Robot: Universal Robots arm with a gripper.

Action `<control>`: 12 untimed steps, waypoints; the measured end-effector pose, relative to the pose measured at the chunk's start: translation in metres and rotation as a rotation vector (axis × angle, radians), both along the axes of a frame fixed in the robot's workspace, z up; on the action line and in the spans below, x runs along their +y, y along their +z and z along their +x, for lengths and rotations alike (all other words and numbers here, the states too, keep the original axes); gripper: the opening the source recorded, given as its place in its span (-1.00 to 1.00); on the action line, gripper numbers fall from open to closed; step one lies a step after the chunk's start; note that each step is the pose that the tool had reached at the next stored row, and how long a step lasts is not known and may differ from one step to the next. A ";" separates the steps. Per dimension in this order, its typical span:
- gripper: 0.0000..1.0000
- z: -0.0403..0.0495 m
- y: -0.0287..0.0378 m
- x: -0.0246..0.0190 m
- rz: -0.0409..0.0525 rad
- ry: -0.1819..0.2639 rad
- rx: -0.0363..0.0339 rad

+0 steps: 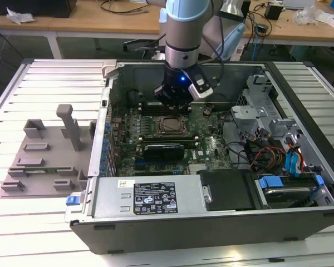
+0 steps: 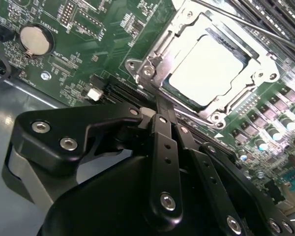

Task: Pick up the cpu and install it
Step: 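Install the first cpu locking lever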

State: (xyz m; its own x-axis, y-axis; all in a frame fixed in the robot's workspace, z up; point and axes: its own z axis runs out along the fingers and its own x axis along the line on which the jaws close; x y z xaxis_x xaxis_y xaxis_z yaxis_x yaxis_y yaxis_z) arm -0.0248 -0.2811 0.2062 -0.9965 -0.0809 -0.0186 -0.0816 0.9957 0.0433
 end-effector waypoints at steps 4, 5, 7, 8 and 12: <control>-0.79 0.0010 -0.0016 -0.0015 0.0000 0.000 0.0001; -0.79 0.0010 -0.0020 -0.0022 -0.0001 0.000 0.0001; -0.79 0.0012 -0.0028 -0.0031 -0.0004 0.000 0.0003; -0.79 0.0014 -0.0036 -0.0032 -0.0007 0.000 0.0006; -0.79 0.0037 -0.0062 -0.0022 0.0017 0.000 0.0002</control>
